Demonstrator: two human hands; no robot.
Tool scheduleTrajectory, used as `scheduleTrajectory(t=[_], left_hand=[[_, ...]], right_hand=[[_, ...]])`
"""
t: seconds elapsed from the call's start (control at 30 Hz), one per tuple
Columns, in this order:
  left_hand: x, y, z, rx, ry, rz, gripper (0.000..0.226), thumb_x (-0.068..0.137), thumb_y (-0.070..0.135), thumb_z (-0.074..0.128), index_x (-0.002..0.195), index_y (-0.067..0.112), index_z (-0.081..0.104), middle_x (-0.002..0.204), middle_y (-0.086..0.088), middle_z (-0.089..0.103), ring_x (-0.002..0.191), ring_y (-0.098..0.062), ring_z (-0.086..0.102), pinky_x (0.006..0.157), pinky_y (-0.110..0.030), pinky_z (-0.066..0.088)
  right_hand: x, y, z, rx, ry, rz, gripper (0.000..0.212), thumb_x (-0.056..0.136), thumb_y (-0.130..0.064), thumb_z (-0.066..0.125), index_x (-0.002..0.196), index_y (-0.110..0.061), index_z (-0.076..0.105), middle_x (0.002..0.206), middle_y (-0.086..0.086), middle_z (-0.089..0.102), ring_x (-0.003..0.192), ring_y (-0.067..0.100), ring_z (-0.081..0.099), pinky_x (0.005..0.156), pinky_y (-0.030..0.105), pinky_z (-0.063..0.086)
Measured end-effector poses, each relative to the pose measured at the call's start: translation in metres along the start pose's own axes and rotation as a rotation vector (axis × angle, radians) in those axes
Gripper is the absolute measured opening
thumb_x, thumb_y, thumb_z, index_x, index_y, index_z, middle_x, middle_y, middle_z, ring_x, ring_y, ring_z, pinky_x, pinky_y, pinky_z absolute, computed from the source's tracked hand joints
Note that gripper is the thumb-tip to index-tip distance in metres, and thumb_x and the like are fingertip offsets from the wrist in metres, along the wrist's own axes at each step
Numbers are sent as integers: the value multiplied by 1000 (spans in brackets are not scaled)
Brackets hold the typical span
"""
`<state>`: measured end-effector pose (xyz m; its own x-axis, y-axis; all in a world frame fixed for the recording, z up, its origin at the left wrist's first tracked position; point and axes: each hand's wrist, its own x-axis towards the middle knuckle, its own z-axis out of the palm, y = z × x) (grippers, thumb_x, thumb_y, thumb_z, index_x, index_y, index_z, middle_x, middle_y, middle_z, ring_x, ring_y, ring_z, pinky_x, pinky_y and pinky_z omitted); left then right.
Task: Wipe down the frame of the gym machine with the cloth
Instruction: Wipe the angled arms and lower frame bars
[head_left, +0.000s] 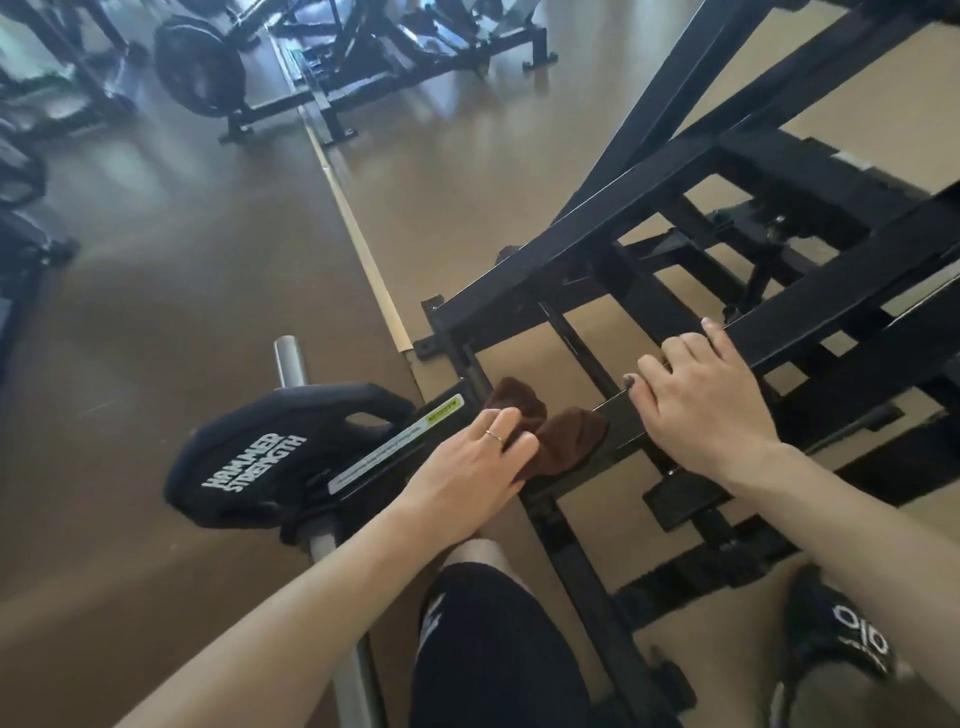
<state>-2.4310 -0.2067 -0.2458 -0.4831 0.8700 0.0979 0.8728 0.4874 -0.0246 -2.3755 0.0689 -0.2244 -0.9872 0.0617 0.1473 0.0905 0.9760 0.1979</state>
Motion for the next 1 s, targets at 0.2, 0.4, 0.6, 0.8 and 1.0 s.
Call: scheduleTrajectory(t=[0.2,0.4,0.6,0.8,1.0], left_hand=[[-25,-10,2,45,0,61,43,93,36,72,127,22,51,132,-6,53,119,-23,55,100,-34,52],[-50,-73,-24,-10,132,-476,27,97,26,66,119,13,56,117,-10,51,101,-26,61,89,-38,55],[4,-34,7,-528,130,-664,27,104,33,54,126,18,48,135,-5,40,122,-28,48,103,-46,51],[-6,-44,17,-325,126,-636,32,104,32,54,132,19,48,141,-5,47,126,-25,52,99,-42,56],[-6,-61,-13,-193,-184,-794,23,107,35,43,121,18,47,118,-4,52,102,-25,60,79,-44,59]], right_hand=[[0,-3,-1,-11,-10,18,59,108,-40,16,99,-17,69,107,10,69,114,30,58,124,48,16],[2,-9,-4,-12,-9,53,55,108,-38,18,98,-18,69,105,9,68,112,29,58,125,48,16],[1,-9,-1,-1,25,61,59,104,-42,20,98,-15,73,103,11,70,109,31,60,123,49,20],[2,-7,5,10,66,39,57,104,-42,21,94,-17,72,101,10,69,105,28,61,124,48,17],[4,-4,-8,66,-150,41,51,107,-44,22,108,-21,67,121,9,66,124,28,54,127,53,10]])
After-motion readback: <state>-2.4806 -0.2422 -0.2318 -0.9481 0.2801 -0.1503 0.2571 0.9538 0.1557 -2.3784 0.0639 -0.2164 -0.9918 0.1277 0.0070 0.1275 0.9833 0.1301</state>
